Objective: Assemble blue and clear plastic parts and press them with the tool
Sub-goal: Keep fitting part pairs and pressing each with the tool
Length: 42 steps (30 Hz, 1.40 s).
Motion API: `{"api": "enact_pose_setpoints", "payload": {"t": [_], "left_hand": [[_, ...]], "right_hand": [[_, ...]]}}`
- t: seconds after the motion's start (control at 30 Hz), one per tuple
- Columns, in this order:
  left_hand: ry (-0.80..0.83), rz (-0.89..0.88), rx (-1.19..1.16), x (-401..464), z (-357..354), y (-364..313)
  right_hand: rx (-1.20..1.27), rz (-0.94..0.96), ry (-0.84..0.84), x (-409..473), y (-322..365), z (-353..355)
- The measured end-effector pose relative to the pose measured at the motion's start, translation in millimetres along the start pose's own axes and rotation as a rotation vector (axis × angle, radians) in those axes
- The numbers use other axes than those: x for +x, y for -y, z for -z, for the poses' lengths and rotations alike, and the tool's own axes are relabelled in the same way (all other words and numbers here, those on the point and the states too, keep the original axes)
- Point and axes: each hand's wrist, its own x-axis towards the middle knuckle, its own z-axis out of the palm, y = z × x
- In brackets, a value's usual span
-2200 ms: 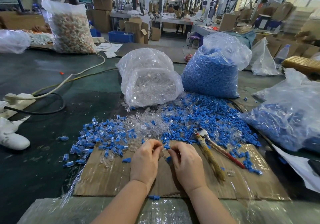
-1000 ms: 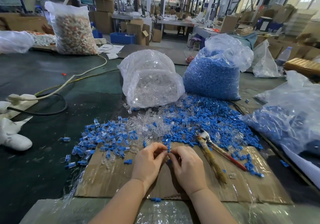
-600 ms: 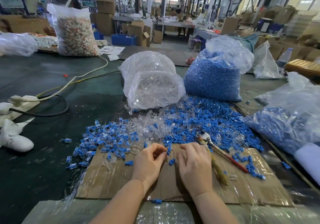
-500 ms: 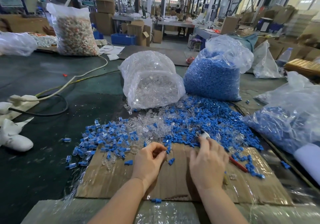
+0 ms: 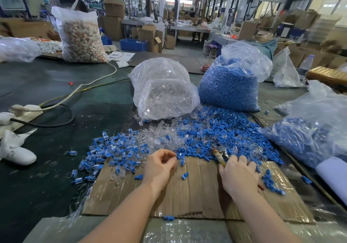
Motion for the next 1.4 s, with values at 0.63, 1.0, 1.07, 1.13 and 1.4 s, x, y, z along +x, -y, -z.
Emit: {"api": "enact_pose_setpoints", "payload": {"t": [0.63,1.0,1.07,1.13,1.4], "left_hand": [[-0.020,0.154,-0.122,21.0,7.2,-19.3],[-0.036,0.133,-0.143,20.5,6.7,-23.7],[-0.044,0.138,-0.142,21.1,6.3,-24.0],[-0.054,0.139,-0.145,21.6,5.3,-24.7],[-0.081,0.127,-0.166,18.5,1.6,-24.8]], "right_hand": [[0.946,0.256,0.691,-18.7,23.3,48.5],[0.881,0.292,0.780,-22.4,22.4,62.1],[0.829,0.301,0.747,-22.5,24.1,62.6],[0.770,0.323,0.704,-21.7,25.7,61.9],[0.769,0.304,0.642,-18.7,26.7,57.8]]}}
